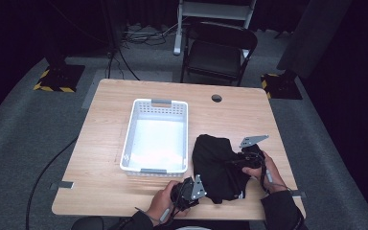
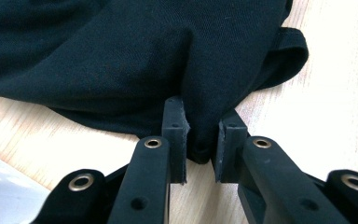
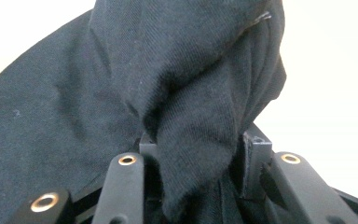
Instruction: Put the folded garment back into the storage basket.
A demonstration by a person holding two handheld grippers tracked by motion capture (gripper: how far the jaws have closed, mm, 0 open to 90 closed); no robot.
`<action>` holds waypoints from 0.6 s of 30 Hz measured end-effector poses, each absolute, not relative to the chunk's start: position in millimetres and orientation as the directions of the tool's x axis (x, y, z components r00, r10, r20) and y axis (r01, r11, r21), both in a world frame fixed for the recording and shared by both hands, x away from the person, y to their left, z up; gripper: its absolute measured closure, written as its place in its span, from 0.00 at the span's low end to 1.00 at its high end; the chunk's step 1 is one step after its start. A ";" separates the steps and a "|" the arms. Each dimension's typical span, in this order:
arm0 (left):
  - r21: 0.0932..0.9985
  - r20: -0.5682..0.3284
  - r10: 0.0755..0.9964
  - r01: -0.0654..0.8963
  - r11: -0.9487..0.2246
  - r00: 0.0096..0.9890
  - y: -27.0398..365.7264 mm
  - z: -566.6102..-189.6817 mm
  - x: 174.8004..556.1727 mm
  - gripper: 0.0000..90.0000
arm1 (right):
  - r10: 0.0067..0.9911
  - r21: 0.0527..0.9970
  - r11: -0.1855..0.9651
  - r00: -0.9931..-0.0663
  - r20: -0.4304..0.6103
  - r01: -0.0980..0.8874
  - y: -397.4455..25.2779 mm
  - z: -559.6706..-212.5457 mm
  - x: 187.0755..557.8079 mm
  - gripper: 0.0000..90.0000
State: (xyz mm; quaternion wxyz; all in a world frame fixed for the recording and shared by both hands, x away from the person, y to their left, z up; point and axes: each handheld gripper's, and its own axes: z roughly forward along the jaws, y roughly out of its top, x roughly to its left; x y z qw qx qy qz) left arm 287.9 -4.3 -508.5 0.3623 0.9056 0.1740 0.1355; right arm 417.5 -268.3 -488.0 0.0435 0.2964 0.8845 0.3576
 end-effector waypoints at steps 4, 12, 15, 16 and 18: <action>0.705 0.115 0.411 0.217 -0.676 0.904 -4.3 -508.6 288.3 0.86 | 0.560 0.664 0.562 -0.818 0.133 0.493 -268.7 -486.6 415.9 0.70; 0.700 0.138 0.411 0.205 -0.684 0.901 -5.4 -508.2 286.6 0.86 | 0.562 0.674 0.557 -0.818 0.124 0.485 -268.6 -483.1 412.8 0.71; 0.699 0.139 0.411 0.204 -0.685 0.901 -5.9 -508.2 286.8 0.86 | 0.565 0.676 0.556 -0.816 0.120 0.484 -268.7 -481.8 411.8 0.72; 0.697 0.140 0.412 0.206 -0.687 0.901 -6.1 -508.1 286.4 0.87 | 0.567 0.675 0.556 -0.815 0.119 0.485 -268.8 -481.2 411.4 0.72; 0.694 0.146 0.408 0.201 -0.692 0.901 -6.5 -507.6 286.4 0.87 | 0.568 0.677 0.556 -0.815 0.113 0.482 -269.3 -479.8 410.4 0.72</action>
